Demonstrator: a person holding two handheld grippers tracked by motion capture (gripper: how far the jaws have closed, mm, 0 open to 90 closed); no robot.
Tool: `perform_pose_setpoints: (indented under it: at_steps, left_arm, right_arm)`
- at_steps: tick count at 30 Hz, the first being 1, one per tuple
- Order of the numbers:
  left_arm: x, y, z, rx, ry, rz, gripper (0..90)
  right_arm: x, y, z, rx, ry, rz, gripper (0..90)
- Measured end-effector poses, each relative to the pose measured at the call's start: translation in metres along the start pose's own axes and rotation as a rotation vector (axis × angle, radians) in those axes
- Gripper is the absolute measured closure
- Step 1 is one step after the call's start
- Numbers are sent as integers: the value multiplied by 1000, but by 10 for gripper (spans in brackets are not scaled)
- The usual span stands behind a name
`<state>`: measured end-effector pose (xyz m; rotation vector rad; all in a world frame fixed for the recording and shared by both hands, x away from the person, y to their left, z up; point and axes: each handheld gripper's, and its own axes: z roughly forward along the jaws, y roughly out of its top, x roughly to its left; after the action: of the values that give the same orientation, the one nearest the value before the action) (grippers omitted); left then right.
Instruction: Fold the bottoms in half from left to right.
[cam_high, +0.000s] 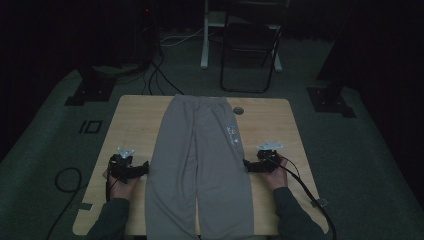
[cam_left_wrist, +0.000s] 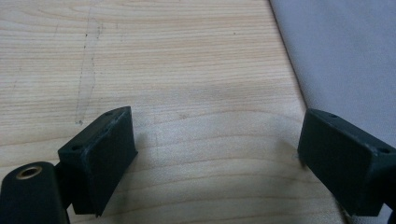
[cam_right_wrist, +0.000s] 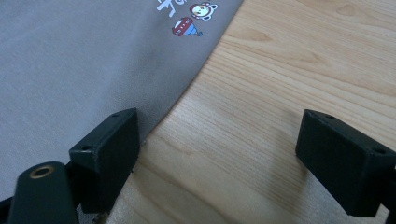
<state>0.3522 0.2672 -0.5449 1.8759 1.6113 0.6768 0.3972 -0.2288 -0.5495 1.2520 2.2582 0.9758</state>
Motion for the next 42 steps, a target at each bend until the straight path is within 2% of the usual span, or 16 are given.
perform_pose_setpoints:
  at_steps: [3, 11, 15, 18, 19, 20, 22, 23, 25, 29, 34, 35, 38, 39, 40, 42]
  left_arm:
    - [0, 0, 0, 0, -5, 4, 114]
    - [-2, -2, -3, -15, -13, 14, 187]
    - [-5, -2, -5, -22, -23, 18, 283]
    - [-6, -1, -8, -21, -69, -4, 345]
    - [-6, -1, -8, -21, -69, -4, 351]
    - [-8, 0, -9, -30, -99, -18, 352]
    - [-8, 0, -9, -30, -99, -18, 352]
    - [-11, 0, -11, -40, -129, -19, 352]
    - [-19, 1, -11, -35, -141, 4, 371]
    - [-24, 2, -6, -20, -132, 21, 384]
    - [-27, 3, -3, -30, -134, 33, 383]
    - [-32, 4, -1, -29, -136, 65, 383]
    - [-39, 7, 2, -27, -117, 98, 383]
    - [-40, 8, 3, -22, -115, 98, 384]
    - [-42, 10, 4, -21, -112, 96, 390]
    - [-43, 12, 5, -20, -113, 94, 466]
  right_arm:
    - [-1, 1, 1, 0, 5, -3, 133]
    - [-1, 1, 0, -6, 19, -16, 161]
    - [-1, 1, 0, -6, 19, -15, 160]
    - [-1, 1, 0, -7, 19, -15, 160]
    - [-1, 1, 0, -6, 19, -14, 160]
    - [-1, 1, 0, -6, 19, -14, 160]
    - [-1, 1, 0, -7, 19, -14, 160]
    - [-1, 1, 0, -7, 19, -14, 160]
    - [-1, 1, 0, -7, 19, -15, 160]
    - [-1, 1, 0, -6, 19, -15, 160]
    - [-1, 1, 0, -6, 19, -15, 160]
    - [-1, 1, 0, -6, 19, -15, 160]
    - [-1, 1, 0, -7, 19, -15, 160]
    - [-1, 1, 0, -6, 19, -15, 160]
    - [-1, 1, 0, -7, 19, -15, 160]
    - [-1, 1, 0, -7, 19, -15, 160]
